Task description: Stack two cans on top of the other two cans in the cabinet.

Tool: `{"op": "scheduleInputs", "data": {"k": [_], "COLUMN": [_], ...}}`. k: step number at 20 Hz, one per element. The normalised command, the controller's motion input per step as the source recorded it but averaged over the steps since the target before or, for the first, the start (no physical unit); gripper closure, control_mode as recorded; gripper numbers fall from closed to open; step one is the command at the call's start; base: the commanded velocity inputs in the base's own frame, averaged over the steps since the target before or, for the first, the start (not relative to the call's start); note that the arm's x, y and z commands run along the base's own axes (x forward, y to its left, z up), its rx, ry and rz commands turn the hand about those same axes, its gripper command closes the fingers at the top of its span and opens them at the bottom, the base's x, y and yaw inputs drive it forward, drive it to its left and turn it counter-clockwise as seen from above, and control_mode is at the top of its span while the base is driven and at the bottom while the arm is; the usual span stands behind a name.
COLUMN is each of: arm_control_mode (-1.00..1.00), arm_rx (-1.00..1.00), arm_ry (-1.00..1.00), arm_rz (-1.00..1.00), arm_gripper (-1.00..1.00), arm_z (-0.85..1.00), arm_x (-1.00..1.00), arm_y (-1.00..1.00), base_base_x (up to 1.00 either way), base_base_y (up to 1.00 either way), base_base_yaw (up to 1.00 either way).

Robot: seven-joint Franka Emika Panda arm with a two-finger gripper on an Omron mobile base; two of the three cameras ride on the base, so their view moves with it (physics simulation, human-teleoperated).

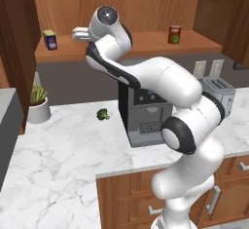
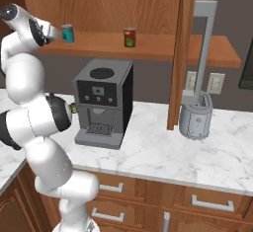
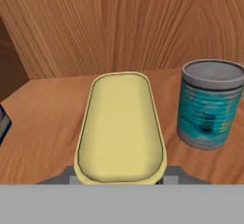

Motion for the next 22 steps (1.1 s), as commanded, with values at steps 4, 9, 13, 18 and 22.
{"op": "scheduleInputs", "data": {"k": [4,9,13,18,22], "arm_control_mode": [-1.00,-1.00,-1.00,-1.00,-1.00], "arm_rx": [0.16,0.04,0.01,0.00,0.00], "arm_ry": [0.00,0.00,0.00,0.00,-0.03], "arm_rz": [0.07,0.10,0.10,0.09,0.04], "arm_gripper": [1.00,1.00,1.00,1.00,1.00], "arm_z": [0.13,0.34,0.25,0.23,0.09], "arm_x": [-0.37,-0.13,-0.08,0.00,-0.03], "arm_y": [0.07,0.21,0.32,0.31,0.34], "base_base_x": [0.00,0.00,0.00,0.00,0.00], "base_base_y": [0.00,0.00,0.00,0.00,0.00], "base_base_yaw": [0.00,0.00,0.00,0.00,0.00]}}
